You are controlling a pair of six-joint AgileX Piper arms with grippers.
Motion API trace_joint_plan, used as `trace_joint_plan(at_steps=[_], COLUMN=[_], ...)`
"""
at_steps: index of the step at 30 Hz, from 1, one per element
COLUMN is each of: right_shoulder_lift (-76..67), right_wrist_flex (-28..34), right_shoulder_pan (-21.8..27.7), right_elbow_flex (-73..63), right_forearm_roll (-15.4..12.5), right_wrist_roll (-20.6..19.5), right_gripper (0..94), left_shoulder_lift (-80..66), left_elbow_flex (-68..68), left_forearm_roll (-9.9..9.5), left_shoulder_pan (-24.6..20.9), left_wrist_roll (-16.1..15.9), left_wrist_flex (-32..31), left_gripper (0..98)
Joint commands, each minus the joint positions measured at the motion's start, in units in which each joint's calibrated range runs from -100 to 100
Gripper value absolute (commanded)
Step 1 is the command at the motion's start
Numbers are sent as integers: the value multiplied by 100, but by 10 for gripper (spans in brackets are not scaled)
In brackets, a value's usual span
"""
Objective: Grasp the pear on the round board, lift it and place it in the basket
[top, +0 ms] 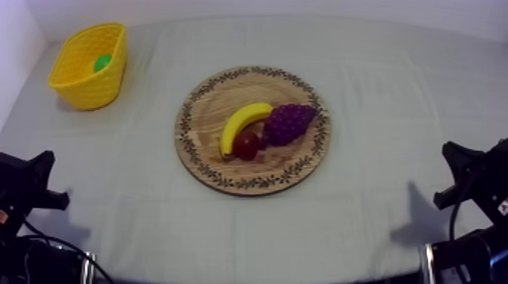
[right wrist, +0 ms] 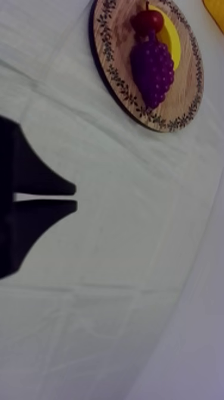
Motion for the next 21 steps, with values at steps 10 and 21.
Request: trace_joint_plan(at_steps=[10,21], right_shoulder_lift=[-4,-4], right_wrist_flex=[4,4], right_shoulder_pan=[-3,-3], right_elbow_flex=[-5,-5], right_forearm_roll=[-1,-1], right_wrist_roll=[1,3], right_gripper=[4,4], left_shoulder_lift=[-7,-7], left_elbow_flex=[219,250], left_forearm_roll=[-65,-74], left_shoulder_pan=[48,52], left_wrist_roll=[783,1499], left_wrist_flex=[-633,-738], left_gripper=[0,0])
